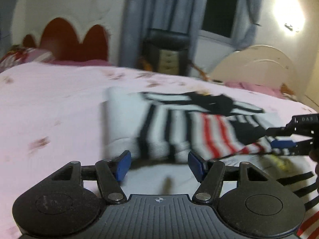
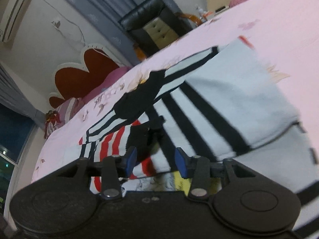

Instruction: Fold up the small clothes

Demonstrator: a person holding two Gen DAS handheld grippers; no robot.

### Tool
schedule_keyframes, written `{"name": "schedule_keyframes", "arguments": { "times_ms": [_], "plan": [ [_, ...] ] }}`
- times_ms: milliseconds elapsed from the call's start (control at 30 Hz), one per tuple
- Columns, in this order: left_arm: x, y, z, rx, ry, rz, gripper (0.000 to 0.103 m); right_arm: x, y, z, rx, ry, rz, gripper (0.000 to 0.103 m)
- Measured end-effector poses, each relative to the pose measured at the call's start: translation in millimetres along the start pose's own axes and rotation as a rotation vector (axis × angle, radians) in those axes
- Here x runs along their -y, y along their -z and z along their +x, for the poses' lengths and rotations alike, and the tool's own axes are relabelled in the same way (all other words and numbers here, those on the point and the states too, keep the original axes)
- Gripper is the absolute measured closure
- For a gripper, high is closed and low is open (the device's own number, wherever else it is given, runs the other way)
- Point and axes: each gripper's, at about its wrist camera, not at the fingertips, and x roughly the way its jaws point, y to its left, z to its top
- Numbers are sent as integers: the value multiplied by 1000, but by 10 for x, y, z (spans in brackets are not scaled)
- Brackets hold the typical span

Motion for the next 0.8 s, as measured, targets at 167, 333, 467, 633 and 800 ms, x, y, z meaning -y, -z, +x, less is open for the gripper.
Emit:
{"name": "schedule_keyframes", "arguments": {
  "times_ms": [167, 333, 467, 633, 800],
  "plan": [
    [-238, 129, 239, -54, -97, -1, 39, -238, -26, 292, -5, 53, -106, 78],
    [-253, 84, 486, -27, -72, -30, 40, -466, -19, 350, -14, 104, -234, 92],
    [-217, 41, 568, -31, -63, -9, 54, -518, -49, 245, 19, 114, -290, 96],
    [-236, 99, 552, -44, -57, -7, 54, -333, -156, 99, 44, 93, -183, 74],
    [-224, 96, 576, -42, -60, 2, 54, -195, -123, 249, -14, 63, -119, 65]
  ]
}}
